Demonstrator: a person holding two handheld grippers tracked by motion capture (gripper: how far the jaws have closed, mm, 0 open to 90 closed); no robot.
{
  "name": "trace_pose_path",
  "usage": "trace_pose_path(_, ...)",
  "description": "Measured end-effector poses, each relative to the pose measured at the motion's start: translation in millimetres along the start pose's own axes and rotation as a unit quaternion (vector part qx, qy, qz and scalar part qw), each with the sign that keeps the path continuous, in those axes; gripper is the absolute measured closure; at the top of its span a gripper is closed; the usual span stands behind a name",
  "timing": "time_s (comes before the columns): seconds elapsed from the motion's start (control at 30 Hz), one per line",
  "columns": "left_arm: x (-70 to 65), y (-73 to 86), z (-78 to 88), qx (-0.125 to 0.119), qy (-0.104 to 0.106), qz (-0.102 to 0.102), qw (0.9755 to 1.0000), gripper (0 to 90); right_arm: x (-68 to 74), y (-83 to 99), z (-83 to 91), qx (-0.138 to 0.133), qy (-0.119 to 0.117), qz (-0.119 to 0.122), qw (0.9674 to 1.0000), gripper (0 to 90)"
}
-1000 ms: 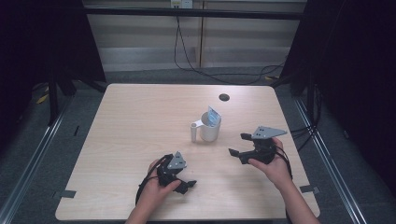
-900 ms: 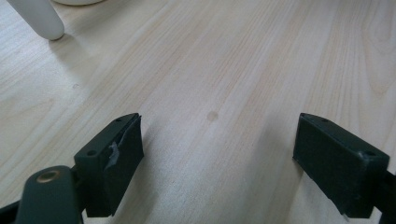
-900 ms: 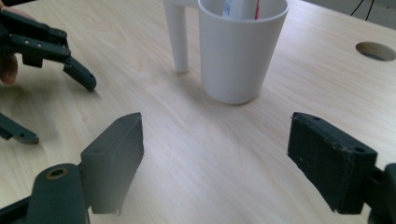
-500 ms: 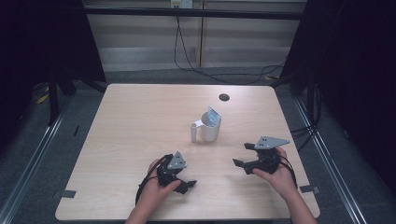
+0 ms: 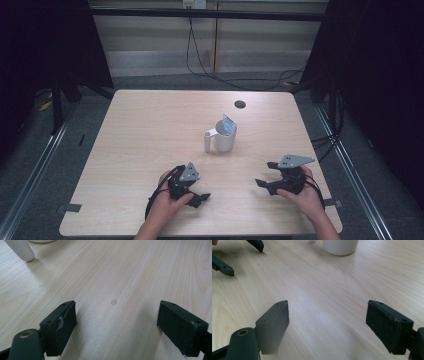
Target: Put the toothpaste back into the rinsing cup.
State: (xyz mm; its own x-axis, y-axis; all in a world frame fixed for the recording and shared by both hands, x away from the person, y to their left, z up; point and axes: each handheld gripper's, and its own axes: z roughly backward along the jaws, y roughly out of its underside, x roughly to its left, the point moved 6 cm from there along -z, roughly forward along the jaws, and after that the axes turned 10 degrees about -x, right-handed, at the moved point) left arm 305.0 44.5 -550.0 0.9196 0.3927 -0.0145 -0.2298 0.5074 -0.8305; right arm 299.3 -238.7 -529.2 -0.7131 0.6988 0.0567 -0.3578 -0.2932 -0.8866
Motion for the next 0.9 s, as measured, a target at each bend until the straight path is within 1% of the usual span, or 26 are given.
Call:
trace_pose_path(0.03,0.1,0.0,0.1,0.0,0.0,0.0,1.0,15.7,0.7,1.9,0.0,0.001,-0.004,-0.002,1.0,18.4)
trace_pose_path(0.07,-0.7,-0.4,-0.8,-0.005,-0.001,0.005,1.0,15.7,1.6,3.7,-0.1,0.002,-0.006,-0.007,1.0,18.4)
trace_pose_path(0.17,0.1,-0.1,-0.1,-0.001,0.0,0.0,1.0,15.7,2.4,9.3,0.2,0.008,-0.009,-0.006,0.9999,18.4)
trace_pose_path(0.27,-0.2,-0.1,-0.2,-0.001,0.0,0.002,1.0,15.7,1.9,13.6,1.4,0.009,-0.007,-0.01,0.9999,18.4)
trace_pose_path(0.4,0.0,0.0,0.0,0.0,0.0,0.0,1.0,15.7,-0.2,19.3,5.0,0.022,-0.004,-0.003,0.9997,18.7)
trace_pose_path(0.43,-0.4,-0.3,-0.5,-0.003,-0.001,0.003,1.0,15.7,-0.6,20.7,6.3,0.027,-0.003,-0.003,0.9996,18.7)
trace_pose_path(0.47,0.0,0.0,0.0,0.0,0.0,0.0,1.0,15.7,-1.1,21.8,7.1,0.028,-0.003,-0.003,0.9996,18.6)
trace_pose_path(0.53,-0.4,-0.2,-0.3,-0.002,-0.001,0.003,1.0,15.6,-2.5,24.1,9.4,0.03,0.001,-0.002,0.9996,18.7)
trace_pose_path(0.57,0.0,0.0,0.0,0.0,0.0,0.0,1.0,15.7,-3.0,24.9,9.8,0.031,0.002,-0.002,0.9995,18.6)
trace_pose_path(0.67,-0.4,-0.1,-0.3,-0.002,-0.001,0.003,1.0,15.7,-4.6,26.9,11.0,0.031,0.009,-0.002,0.9995,18.6)
trace_pose_path(0.7,0.0,0.0,0.0,0.0,0.0,0.0,1.0,15.7,-5.5,29.9,12.7,0.039,0.009,-0.001,0.9992,18.7)
trace_pose_path(0.83,0.0,0.0,0.0,0.0,0.0,0.0,1.0,15.7,-5.3,32.2,14.5,0.048,0.012,0.006,0.9988,18.6)
trace_pose_path(0.87,-0.3,-0.1,-0.2,-0.002,0.0,0.002,1.0,15.7,-5.2,32.3,14.6,0.049,0.013,0.007,0.9987,18.6)
trace_pose_path(0.9,-0.1,0.0,0.0,0.0,0.0,0.0,1.0,15.7,-5.1,32.4,14.6,0.048,0.013,0.008,0.9987,18.6)
